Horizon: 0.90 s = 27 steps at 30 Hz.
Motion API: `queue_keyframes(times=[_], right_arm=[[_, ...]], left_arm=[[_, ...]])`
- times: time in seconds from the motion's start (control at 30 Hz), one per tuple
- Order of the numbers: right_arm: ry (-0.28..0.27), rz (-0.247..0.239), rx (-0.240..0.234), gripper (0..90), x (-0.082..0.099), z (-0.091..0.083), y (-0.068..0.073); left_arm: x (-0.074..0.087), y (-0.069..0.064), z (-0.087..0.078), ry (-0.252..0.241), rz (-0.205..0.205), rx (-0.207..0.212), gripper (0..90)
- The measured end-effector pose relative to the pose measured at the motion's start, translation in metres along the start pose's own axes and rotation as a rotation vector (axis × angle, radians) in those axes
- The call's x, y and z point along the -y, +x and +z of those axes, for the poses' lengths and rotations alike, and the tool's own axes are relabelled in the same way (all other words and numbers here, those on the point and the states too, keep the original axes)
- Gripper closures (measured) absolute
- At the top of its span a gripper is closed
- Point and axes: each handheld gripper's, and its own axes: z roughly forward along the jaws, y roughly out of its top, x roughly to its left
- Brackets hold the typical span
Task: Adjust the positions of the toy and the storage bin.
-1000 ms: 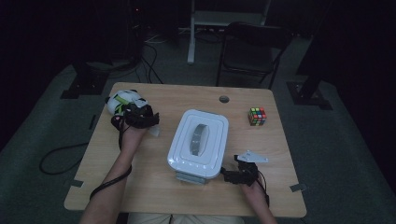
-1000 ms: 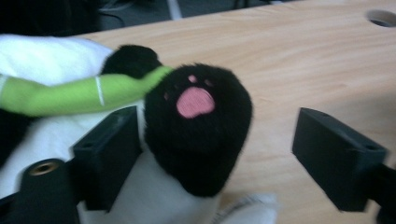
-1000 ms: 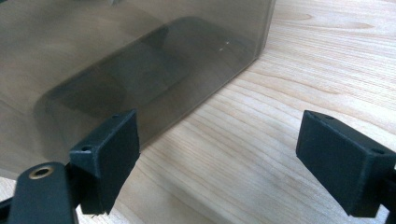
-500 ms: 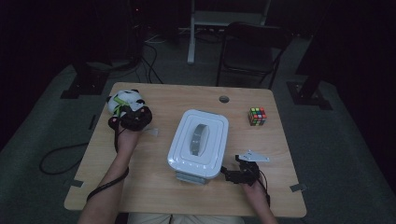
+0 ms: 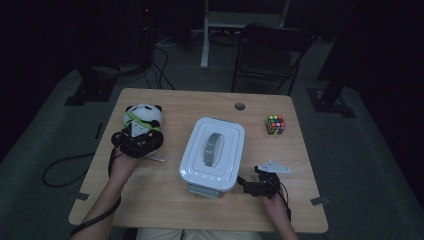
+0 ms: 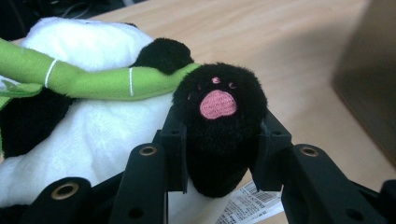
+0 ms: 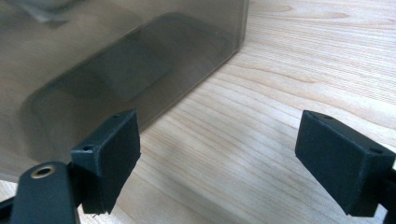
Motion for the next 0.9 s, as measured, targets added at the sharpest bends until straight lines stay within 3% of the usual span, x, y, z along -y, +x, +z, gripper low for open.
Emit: queue_keyframes(times=[0.43,0.67,0.8,0.9], right_arm=[[0.008,0.022,0.019,18.0,0.000,-0.007,-0.010],[-0.008,0.045,0.014,14.0,0.000,-0.013,-0.018],[-0.011,0.030,0.025,12.0,-0.001,-0.017,-0.021],[0.018,0.051,0.019,12.0,-0.002,-0.019,-0.025]], left_arm=[[0.033,-0.010,-0.044,0.011,0.067,0.110,63.6],[0.050,-0.011,-0.063,0.014,0.066,0.133,63.3],[0.054,-0.014,-0.069,0.022,0.081,0.139,63.1],[0.057,-0.013,-0.072,0.015,0.080,0.152,61.9]])
